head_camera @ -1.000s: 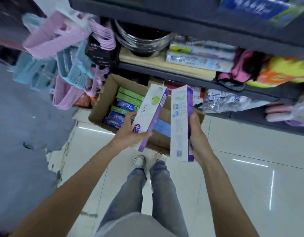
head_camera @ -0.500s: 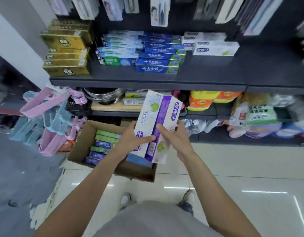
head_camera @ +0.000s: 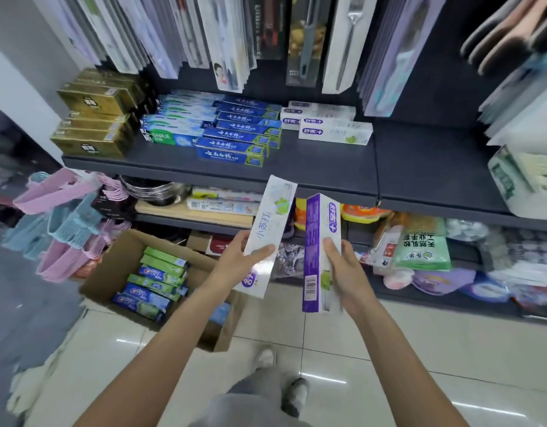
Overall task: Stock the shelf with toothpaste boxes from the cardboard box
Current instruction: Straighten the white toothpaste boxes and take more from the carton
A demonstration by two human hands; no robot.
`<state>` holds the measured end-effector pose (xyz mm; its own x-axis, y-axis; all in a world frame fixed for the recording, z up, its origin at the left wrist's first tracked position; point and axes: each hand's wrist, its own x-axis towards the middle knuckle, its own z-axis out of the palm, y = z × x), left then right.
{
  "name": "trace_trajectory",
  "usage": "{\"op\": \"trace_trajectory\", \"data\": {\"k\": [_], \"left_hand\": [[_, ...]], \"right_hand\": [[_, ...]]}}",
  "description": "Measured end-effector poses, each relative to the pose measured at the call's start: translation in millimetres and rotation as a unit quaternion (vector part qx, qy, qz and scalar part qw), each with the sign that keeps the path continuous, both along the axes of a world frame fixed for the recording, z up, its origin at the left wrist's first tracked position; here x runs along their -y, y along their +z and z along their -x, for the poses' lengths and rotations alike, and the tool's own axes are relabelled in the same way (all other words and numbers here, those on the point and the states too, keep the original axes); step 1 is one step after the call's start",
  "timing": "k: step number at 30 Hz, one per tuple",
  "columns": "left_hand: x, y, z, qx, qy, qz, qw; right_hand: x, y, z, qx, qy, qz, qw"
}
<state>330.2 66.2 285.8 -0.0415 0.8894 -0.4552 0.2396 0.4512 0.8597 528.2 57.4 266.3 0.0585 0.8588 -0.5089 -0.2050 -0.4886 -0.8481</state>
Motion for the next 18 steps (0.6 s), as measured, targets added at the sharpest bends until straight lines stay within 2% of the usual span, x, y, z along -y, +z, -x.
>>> {"op": "trace_trajectory", "data": {"k": [3, 6, 7, 9, 11, 13, 15, 18], "left_hand": [[-23, -2, -7, 0.035, 0.038, 0.005, 0.999], [-54, -8, -14, 0.089, 0.083, 0.018, 0.992], [-65, -10, -17, 0.102, 0.091, 0.013, 0.990], [-85, -11, -23, 0.109, 0.094, -0.002, 0.990], [-105, -9, -28, 0.104, 0.094, -0.014, 0.990], [-123, -7, -29, 0.109, 0.095, -0.016, 0.989], [-138, -4, -28, 0.113, 0.095, -0.020, 0.989], [-153, 1, -28, 0.122, 0.114, -0.021, 0.986]], "right_hand": [[-20, -1, -28, -0.047, -0.012, 0.046, 0.998], [-46, 0, -55, 0.001, 0.036, 0.030, 0.999], [-55, 2, -62, 0.033, 0.055, 0.008, 0.998], [-81, 3, -77, 0.180, 0.110, -0.066, 0.975], [-117, 3, -89, 0.364, 0.173, -0.134, 0.905], [-157, 3, -95, 0.488, 0.244, -0.169, 0.821], [-197, 6, -93, 0.562, 0.307, -0.178, 0.747], [-246, 7, -84, 0.634, 0.340, -0.183, 0.670]]}}
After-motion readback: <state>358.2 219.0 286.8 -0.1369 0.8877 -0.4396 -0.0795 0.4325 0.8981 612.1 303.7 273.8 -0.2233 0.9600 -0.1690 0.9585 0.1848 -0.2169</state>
